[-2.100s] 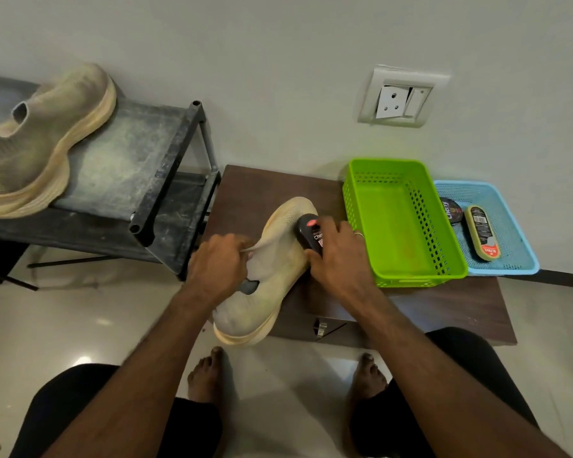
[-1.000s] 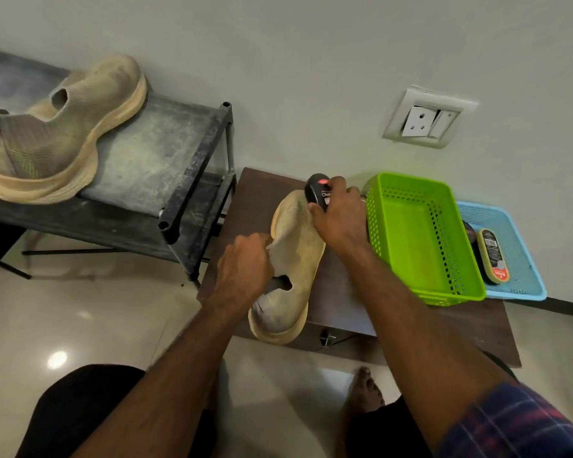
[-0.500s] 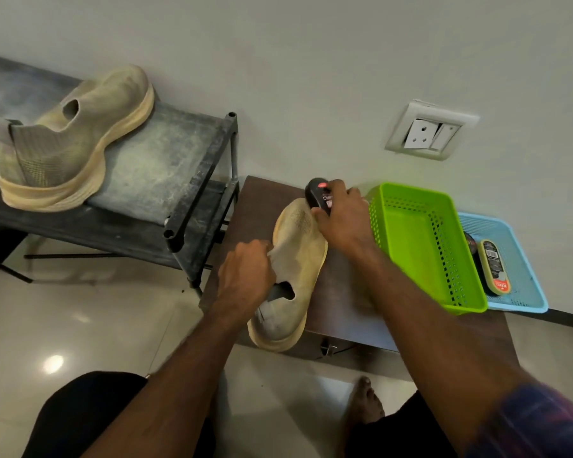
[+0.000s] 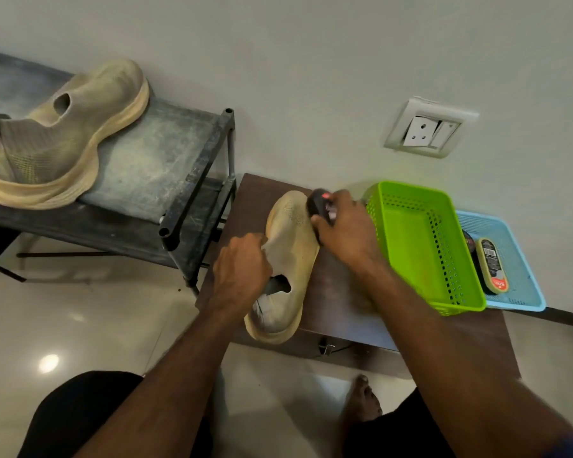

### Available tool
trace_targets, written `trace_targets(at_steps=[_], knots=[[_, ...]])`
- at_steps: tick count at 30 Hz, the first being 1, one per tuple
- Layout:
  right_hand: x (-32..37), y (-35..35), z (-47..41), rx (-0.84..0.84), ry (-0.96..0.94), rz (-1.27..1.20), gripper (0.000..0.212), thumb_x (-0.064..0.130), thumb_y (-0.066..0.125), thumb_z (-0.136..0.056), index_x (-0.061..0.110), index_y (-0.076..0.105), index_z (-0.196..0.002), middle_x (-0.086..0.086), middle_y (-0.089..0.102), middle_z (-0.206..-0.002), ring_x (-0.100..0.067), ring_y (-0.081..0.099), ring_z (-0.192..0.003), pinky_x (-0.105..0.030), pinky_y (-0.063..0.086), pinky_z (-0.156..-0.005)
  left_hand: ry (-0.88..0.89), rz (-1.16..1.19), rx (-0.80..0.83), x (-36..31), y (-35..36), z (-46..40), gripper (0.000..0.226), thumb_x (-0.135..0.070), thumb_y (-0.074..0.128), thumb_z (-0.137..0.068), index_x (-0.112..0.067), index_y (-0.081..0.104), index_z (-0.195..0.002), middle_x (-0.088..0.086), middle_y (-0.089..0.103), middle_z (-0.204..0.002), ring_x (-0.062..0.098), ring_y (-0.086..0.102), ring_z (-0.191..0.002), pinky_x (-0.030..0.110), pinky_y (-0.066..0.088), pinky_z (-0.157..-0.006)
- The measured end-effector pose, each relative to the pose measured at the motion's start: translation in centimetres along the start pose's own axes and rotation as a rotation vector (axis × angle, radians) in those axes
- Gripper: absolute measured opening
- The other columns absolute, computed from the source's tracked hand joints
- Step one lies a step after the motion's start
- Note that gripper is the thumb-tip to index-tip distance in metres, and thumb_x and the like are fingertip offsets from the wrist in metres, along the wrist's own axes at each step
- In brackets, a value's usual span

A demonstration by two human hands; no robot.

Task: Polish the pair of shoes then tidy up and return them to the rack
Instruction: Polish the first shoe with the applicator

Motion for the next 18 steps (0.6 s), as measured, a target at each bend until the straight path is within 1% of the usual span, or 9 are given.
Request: trace_targets(at_steps=[2, 3, 5, 8, 9, 11, 14, 16, 18], knots=[[0.3, 1.9, 4.3, 0.098, -0.077, 0.033, 0.051, 0.039, 0.068, -0.088, 0.02, 0.047, -0.13, -0.015, 0.055, -0.122, -0.036, 0.054, -0.111, -0.042, 0.044, -0.093, 0.018, -0.007, 0.004, -0.5, 0.0, 0.0, 0.023, -0.017, 0.054, -0.094, -0.019, 0.065, -0.115, 0.007, 0.067, -0.105, 0.03, 0.065, -0.096, 0.044, 0.057, -0.078], [0.3, 2.9, 5.5, 0.095, -0.102, 0.073, 0.052, 0.04, 0.067, -0.088, 0.022, 0.046, -0.132, -0.014, 0.053, -0.124, -0.036, 0.053, -0.112, -0.041, 0.044, -0.093, 0.028, -0.017, 0.006, -0.7, 0.1, 0.0, 0.023, -0.016, 0.055, -0.094, -0.018, 0.065, -0.115, 0.008, 0.067, -0.105, 0.031, 0.065, -0.097, 0.043, 0.056, -0.078], [0.4, 3.7, 4.5, 0.025, -0.115, 0.179, 0.051, 0.041, 0.065, -0.09, 0.023, 0.046, -0.133, -0.014, 0.053, -0.124, -0.036, 0.052, -0.113, -0.042, 0.042, -0.093, 0.032, -0.049, 0.011, -0.8, 0.3, 0.2, 0.024, -0.016, 0.058, -0.094, -0.019, 0.065, -0.116, 0.009, 0.068, -0.107, 0.033, 0.065, -0.099, 0.039, 0.053, -0.075], [-0.4, 2.9, -0.1, -0.04, -0.013, 0.34, 0.049, 0.034, 0.067, -0.087, 0.022, 0.046, -0.13, -0.019, 0.052, -0.125, -0.038, 0.05, -0.114, -0.042, 0.041, -0.093, 0.013, -0.029, 0.023, -0.7, 0.0, 0.5, 0.029, -0.019, 0.064, -0.091, -0.017, 0.064, -0.119, 0.01, 0.067, -0.11, 0.034, 0.064, -0.102, 0.039, 0.049, -0.074], [-1.1, 2.4, -1.4, -0.024, 0.028, 0.331, 0.05, 0.034, 0.068, -0.086, 0.021, 0.047, -0.129, -0.021, 0.052, -0.126, -0.04, 0.049, -0.116, -0.042, 0.041, -0.095, 0.001, -0.004, 0.026, -0.6, 0.0, 0.5, 0.031, -0.019, 0.064, -0.09, -0.016, 0.064, -0.121, 0.011, 0.067, -0.112, 0.034, 0.063, -0.103, 0.041, 0.051, -0.078], [-1.7, 1.2, -1.9, -0.005, 0.07, 0.172, 0.051, 0.037, 0.07, -0.086, 0.017, 0.05, -0.129, -0.024, 0.055, -0.124, -0.042, 0.05, -0.116, -0.044, 0.04, -0.099, -0.021, 0.026, 0.014, -0.2, -0.1, 0.2, 0.033, -0.02, 0.064, -0.091, -0.014, 0.063, -0.124, 0.011, 0.067, -0.114, 0.033, 0.063, -0.105, 0.043, 0.053, -0.083], [-0.1, 0.6, 2.6, 0.042, -0.028, -0.055, 0.049, 0.039, 0.07, -0.086, 0.021, 0.053, -0.128, -0.017, 0.06, -0.118, -0.036, 0.057, -0.11, -0.044, 0.047, -0.094, -0.025, 0.016, -0.022, -0.1, 0.1, -0.1, 0.028, -0.017, 0.054, -0.095, -0.018, 0.063, -0.122, 0.011, 0.067, -0.113, 0.033, 0.064, -0.101, 0.042, 0.055, -0.08], [0.5, 1.6, 6.4, 0.13, -0.109, -0.073, 0.047, 0.04, 0.07, -0.087, 0.028, 0.053, -0.129, -0.01, 0.061, -0.118, -0.03, 0.058, -0.107, -0.038, 0.049, -0.09, -0.004, -0.001, -0.017, -0.6, 0.2, 0.0, 0.028, -0.017, 0.054, -0.096, -0.019, 0.063, -0.122, 0.01, 0.065, -0.113, 0.033, 0.063, -0.102, 0.042, 0.053, -0.079], [0.5, 2.8, 7.3, 0.098, -0.151, 0.027, 0.046, 0.041, 0.066, -0.089, 0.029, 0.052, -0.131, -0.01, 0.06, -0.119, -0.031, 0.055, -0.109, -0.039, 0.043, -0.093, 0.016, -0.021, -0.014, -0.9, 0.3, 0.2, 0.025, -0.017, 0.057, -0.094, -0.019, 0.064, -0.118, 0.01, 0.066, -0.11, 0.034, 0.064, -0.101, 0.042, 0.054, -0.079]])
Point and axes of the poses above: each hand's wrist, its own z-axis away from the middle knuckle, its own y-axis out of the palm, x = y × z, the point moved 5 cm from there along -z, towards the middle knuckle
